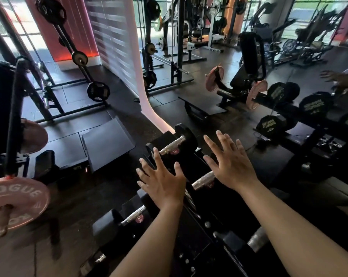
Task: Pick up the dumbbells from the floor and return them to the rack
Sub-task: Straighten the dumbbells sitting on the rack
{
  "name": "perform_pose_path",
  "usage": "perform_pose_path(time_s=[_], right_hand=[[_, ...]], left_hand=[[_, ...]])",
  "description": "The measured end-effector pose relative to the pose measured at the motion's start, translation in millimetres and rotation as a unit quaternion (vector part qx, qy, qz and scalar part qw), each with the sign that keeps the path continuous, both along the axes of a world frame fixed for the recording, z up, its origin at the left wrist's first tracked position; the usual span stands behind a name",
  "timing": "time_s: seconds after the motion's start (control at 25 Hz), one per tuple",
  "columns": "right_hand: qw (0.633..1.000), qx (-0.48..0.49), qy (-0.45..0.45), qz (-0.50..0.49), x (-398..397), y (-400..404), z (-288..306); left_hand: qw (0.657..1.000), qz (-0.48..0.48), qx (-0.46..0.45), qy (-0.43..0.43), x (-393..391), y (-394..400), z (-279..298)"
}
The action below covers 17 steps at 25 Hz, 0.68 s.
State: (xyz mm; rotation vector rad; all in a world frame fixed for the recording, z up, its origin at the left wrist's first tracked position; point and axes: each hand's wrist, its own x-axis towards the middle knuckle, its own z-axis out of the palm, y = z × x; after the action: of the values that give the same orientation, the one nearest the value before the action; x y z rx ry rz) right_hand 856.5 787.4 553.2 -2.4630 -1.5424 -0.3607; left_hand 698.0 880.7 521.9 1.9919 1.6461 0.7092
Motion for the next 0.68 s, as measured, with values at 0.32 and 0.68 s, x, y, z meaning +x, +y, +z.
perform_pose_path(time_s=[0.32,0.68], right_hand=[[1.000,-0.017,-0.011,-0.005,38.9,125.9,-22.3],[0.997,-0.068,0.035,-0.005,68.8,211.1,-71.4]], left_hand=[[1.000,0.006,-0.009,0.020,18.4,121.8,-18.2],[0.998,-0.036,-0.045,0.007,58.5,182.2,-59.3]])
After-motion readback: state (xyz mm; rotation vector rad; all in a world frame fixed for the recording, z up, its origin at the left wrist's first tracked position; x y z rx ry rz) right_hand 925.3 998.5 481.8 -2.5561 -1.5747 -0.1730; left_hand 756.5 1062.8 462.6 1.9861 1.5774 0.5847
